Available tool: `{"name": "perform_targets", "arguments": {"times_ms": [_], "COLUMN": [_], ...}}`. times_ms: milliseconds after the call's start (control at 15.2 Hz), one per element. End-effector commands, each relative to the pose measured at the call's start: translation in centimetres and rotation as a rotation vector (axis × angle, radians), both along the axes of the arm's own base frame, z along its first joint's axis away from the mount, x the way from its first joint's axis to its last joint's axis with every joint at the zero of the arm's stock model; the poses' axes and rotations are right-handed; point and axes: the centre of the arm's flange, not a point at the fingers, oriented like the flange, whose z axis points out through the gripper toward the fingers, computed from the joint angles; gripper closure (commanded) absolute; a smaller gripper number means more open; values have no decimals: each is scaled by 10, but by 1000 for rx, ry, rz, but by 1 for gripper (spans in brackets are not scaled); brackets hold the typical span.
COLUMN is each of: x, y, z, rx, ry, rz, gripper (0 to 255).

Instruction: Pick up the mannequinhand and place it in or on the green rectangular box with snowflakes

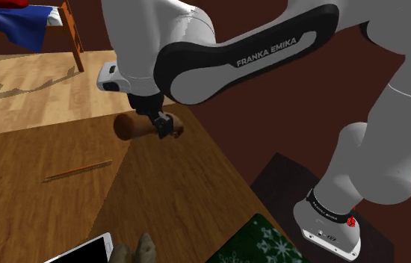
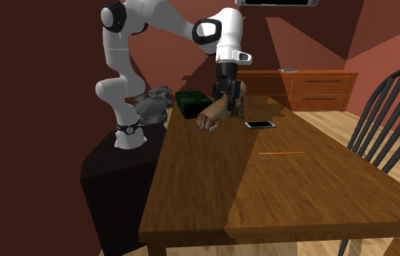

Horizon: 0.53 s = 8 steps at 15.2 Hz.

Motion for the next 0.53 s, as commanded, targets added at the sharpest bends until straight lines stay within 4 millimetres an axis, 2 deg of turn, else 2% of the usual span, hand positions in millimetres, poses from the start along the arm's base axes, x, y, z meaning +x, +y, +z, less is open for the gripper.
{"name": "perform_targets", "arguments": {"times_ms": [0,396,462], "x": [0,0,-13], "y": [1,1,3], "z": [11,41,41], "rx": [0,0,0], "ry": [-1,-1,-1], "rz": [0,0,0], "gripper": [255,255,255]}}
